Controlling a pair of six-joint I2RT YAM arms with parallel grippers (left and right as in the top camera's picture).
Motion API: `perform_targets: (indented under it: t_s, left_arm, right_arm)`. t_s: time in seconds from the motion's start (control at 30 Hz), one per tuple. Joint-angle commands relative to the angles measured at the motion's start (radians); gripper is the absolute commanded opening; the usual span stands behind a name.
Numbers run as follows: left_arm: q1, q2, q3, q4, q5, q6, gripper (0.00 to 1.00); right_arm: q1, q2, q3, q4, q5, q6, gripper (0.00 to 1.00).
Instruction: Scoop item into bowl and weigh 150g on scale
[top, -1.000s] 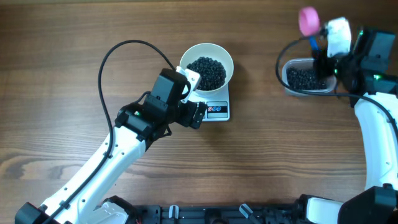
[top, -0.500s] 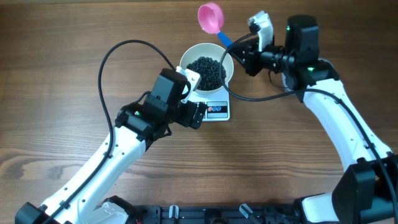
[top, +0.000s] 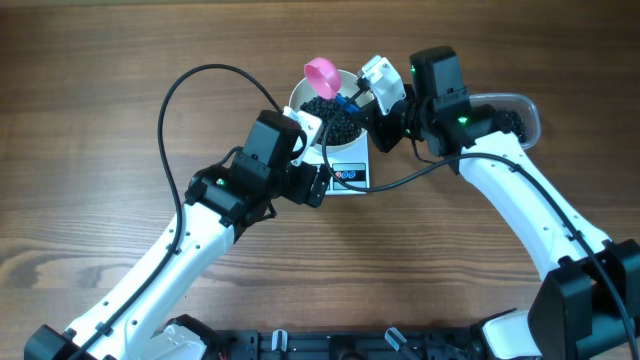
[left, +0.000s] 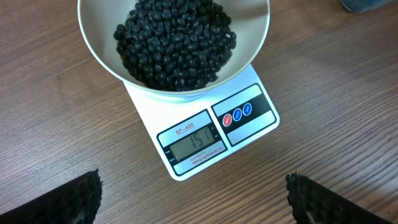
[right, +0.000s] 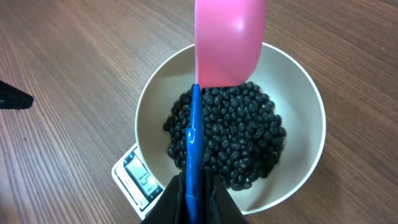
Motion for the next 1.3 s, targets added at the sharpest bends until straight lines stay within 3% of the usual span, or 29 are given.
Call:
perform_targets:
  t_s: [0.0, 0.53, 0.6, 0.73, 0.8, 0.83, 0.97, 1.0, 1.17, 1.27]
  left_arm:
    - [0.0, 0.002, -0.006, 0.003, 0.008, 0.016, 1.0]
    - [0.0, 0.002, -0.006, 0.003, 0.008, 0.016, 1.0]
    - [0.0, 0.002, -0.006, 0.003, 0.008, 0.016, 1.0]
    - [0.0, 0.002, -0.006, 0.003, 0.008, 0.016, 1.0]
    - [0.0, 0.002, -0.006, 0.003, 0.008, 0.016, 1.0]
    - [0.0, 0.002, -0.006, 0.003, 0.008, 0.016, 1.0]
    - [0.0, 0.002, -0.006, 0.003, 0.008, 0.016, 1.0]
    - [0.0, 0.002, -0.006, 0.003, 0.008, 0.016, 1.0]
    - [0.0, 0.002, -0.006, 0.003, 0.008, 0.016, 1.0]
    - [0.0, 0.002, -0.006, 0.003, 0.008, 0.016, 1.0]
  right_arm:
    - [0.004, 0.014, 0.01, 0.002, 0.01, -0.008, 0.05]
    - [0.004, 0.014, 0.01, 0.002, 0.01, -0.008, 0.11]
    - [0.004, 0.014, 0.01, 0.002, 0.01, -0.008, 0.04]
    - [0.004, 0.014, 0.01, 0.003, 0.01, -0.008, 0.04]
    - [0.004, 0.014, 0.01, 0.003, 0.01, -0.008, 0.18]
    - [0.004, 0.014, 0.01, 0.003, 0.01, -0.008, 0.18]
    - [0.004, 0.014, 0.01, 0.003, 0.01, -0.008, 0.11]
    - [0.004, 0.014, 0.01, 0.003, 0.01, -0.008, 0.04]
    - [0.004, 0.014, 0.01, 0.03, 0.01, -0.006, 0.04]
    - [0.004, 0.014, 0.01, 0.049, 0.126, -0.009, 0.04]
